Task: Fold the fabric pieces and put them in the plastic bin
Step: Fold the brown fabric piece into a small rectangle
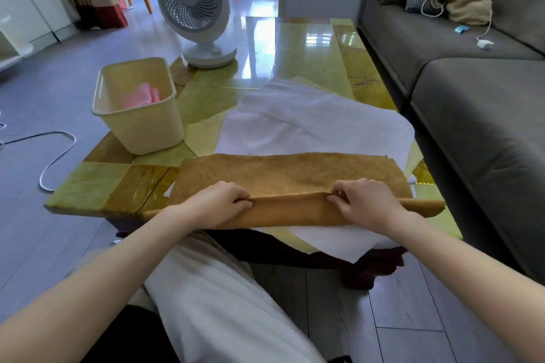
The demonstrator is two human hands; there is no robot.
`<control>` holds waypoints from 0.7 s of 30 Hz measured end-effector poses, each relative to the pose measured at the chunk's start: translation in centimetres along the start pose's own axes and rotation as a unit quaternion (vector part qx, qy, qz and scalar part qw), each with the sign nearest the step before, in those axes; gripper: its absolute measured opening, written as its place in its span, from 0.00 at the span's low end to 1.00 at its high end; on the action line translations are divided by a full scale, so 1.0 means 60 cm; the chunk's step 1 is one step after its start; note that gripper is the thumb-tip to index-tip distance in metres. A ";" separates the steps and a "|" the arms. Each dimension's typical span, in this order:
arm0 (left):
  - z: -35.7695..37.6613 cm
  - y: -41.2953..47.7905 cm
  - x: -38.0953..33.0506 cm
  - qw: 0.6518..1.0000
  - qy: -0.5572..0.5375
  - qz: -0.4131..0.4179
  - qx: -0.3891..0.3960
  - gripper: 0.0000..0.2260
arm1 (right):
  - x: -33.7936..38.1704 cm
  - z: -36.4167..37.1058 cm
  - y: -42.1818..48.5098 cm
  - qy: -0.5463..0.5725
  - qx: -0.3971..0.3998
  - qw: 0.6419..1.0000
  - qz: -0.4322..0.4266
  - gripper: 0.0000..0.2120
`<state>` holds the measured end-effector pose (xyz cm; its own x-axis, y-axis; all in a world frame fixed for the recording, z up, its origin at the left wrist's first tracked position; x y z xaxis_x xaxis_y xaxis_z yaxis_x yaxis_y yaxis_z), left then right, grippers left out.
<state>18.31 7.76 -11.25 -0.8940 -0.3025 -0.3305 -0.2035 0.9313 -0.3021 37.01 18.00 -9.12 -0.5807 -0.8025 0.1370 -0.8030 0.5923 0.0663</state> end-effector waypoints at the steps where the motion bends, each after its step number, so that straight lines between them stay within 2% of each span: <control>1: -0.005 0.006 0.000 1.000 -0.002 -0.001 0.013 0.17 | -0.004 -0.006 0.008 -0.002 0.002 1.000 0.001 0.14; 3: -0.027 0.023 0.000 1.000 0.001 -0.002 0.004 0.16 | -0.014 -0.019 0.030 -0.010 -0.008 1.000 0.007 0.14; 7: -0.078 0.067 0.004 0.997 0.018 -0.024 -0.069 0.08 | -0.039 -0.033 0.073 -0.023 -0.031 0.998 0.042 0.13; 12: -0.093 0.120 0.011 0.992 0.040 -0.047 -0.106 0.08 | -0.079 -0.014 0.126 -0.034 -0.019 0.994 0.102 0.12; 21: -0.056 0.171 0.039 0.994 0.038 -0.065 -0.077 0.10 | -0.104 0.029 0.161 0.029 -0.001 0.994 0.105 0.11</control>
<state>12.79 17.30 -12.15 -0.8830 -0.4110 -0.2264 -0.3721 0.9073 -0.1960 32.61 28.62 -11.07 -0.7273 -0.6553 0.2041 -0.6642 0.7469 0.0314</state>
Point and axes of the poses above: each hand's wrist, its own y-axis towards the middle knuckle, its own z-axis out of the palm, x = y × z, the point moved 10 cm from there along y, towards the middle knuckle, and after that the axes turned 7 degrees about -z, right-handed, at the moved point
